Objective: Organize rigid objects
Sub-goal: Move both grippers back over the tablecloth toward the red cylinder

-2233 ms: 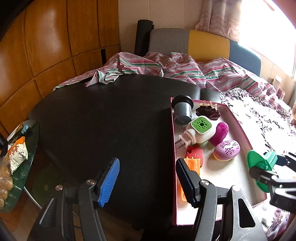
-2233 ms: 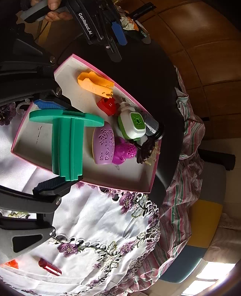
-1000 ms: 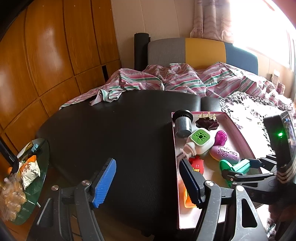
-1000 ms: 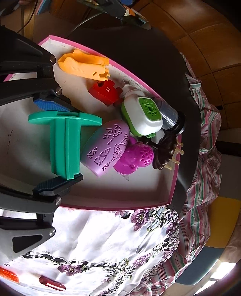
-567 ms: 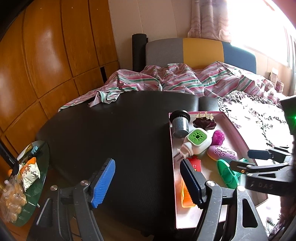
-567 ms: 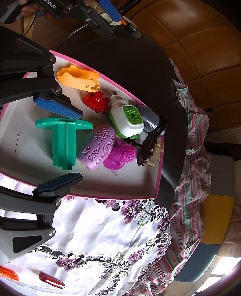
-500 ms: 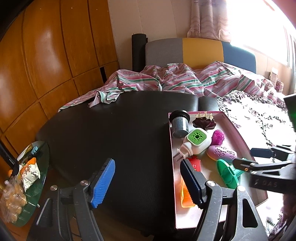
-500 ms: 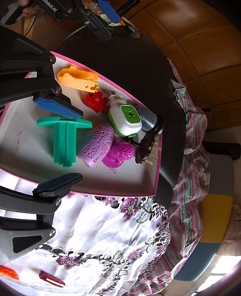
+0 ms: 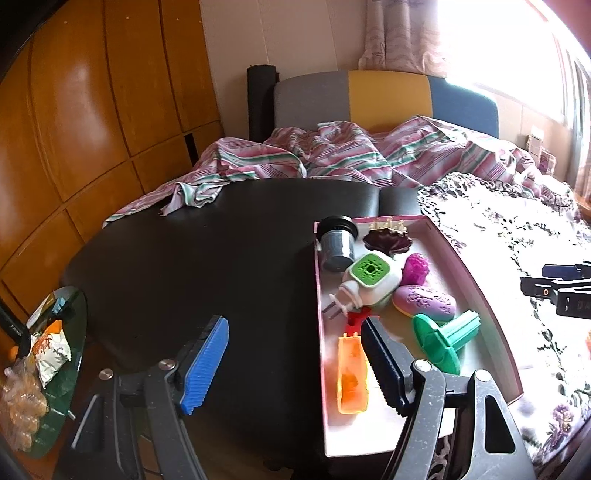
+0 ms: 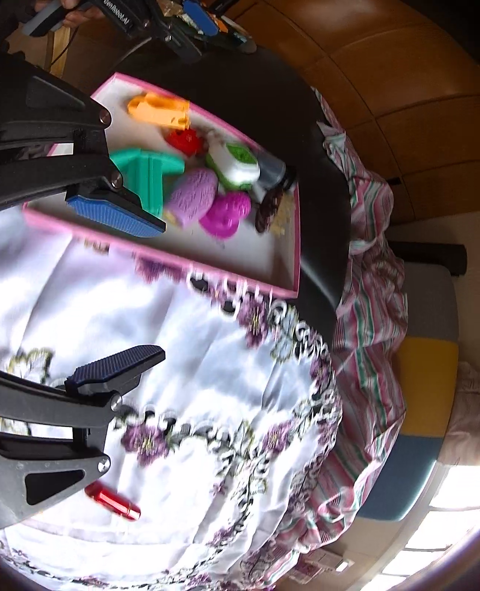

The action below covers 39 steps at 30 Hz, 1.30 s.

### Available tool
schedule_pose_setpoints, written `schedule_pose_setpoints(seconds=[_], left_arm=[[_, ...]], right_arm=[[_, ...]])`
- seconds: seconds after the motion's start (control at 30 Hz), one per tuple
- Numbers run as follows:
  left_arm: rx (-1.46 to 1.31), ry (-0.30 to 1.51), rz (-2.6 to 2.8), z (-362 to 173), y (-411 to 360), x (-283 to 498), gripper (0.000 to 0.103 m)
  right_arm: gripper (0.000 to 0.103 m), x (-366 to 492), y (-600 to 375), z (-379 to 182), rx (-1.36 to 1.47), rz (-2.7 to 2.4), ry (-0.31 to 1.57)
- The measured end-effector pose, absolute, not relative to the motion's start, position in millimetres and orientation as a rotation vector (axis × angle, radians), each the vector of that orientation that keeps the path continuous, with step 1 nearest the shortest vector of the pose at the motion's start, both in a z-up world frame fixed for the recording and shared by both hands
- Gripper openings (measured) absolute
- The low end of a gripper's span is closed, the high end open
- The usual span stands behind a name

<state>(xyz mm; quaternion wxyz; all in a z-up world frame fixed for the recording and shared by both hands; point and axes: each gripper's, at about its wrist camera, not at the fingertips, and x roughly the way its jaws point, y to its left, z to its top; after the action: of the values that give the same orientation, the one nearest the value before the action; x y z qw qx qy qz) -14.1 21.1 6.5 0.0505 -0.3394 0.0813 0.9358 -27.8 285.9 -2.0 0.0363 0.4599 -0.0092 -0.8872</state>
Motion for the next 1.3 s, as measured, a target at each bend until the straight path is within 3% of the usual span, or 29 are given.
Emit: schedule_pose_setpoints(seconds=[0.2, 0.4, 0.5, 0.67, 0.83, 1.3], left_arm=[[-1.014, 0.263, 2.809, 10, 37, -16, 0.075], [-0.964, 0.294, 2.747, 19, 66, -17, 0.075], [-0.947, 0.297, 2.697, 24, 86, -18, 0.075], [-0.942, 0.298, 2.601, 26, 126, -21, 0.075], [-0.969, 0.313, 2.468, 17, 178, -22, 0.075], [-1.049, 0.366, 2.037, -34, 347, -25, 0.074]], right_arm=[[0.062, -25, 347, -9, 1.517, -2.798, -0.036], [0.062, -16, 433, -16, 1.58, -2.979, -0.195], [0.062, -2, 480, -23, 1.594, -3.131, -0.372], [0.062, 23, 548, -35, 1.664, -3.185, -0.891], [0.062, 42, 576, -41, 1.663, -3.121, -1.222], [0.062, 43, 579, -38, 1.647, -3.071, -1.271]])
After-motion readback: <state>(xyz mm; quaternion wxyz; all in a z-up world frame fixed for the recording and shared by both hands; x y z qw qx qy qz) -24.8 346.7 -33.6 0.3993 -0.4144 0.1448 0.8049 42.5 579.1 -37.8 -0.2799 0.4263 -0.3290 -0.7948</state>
